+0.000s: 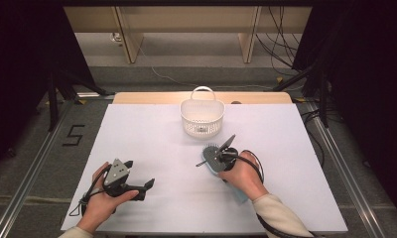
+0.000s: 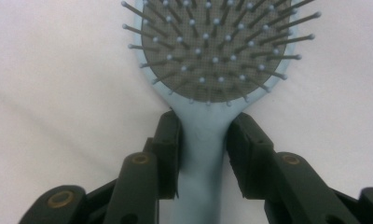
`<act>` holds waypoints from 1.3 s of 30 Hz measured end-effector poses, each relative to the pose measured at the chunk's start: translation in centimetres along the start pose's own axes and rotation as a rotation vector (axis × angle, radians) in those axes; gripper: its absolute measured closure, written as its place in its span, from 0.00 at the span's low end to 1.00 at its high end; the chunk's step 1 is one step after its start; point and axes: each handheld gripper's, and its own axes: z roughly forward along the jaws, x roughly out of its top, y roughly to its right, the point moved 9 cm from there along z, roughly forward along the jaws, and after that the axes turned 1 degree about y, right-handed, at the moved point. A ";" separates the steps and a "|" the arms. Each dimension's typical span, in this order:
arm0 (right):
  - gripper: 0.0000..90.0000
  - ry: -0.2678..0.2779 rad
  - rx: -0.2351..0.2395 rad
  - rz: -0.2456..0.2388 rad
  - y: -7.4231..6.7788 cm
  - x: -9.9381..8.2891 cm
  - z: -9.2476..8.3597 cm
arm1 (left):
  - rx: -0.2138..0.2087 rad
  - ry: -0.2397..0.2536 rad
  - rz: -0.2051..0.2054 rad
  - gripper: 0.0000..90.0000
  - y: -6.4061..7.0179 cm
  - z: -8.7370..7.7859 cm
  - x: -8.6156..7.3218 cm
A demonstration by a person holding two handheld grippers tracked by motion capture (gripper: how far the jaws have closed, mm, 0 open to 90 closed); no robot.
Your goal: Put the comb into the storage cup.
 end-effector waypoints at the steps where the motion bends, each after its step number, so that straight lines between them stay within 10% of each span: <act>1: 0.75 0.001 0.000 0.003 0.0 0.0 0.0 | 0.001 0.000 0.000 0.01 0.0 0.0 0.0; 39: 0.79 0.065 0.024 -0.040 0.0 -0.4 -0.2 | 0.013 0.001 0.001 0.01 0.0 0.0 0.1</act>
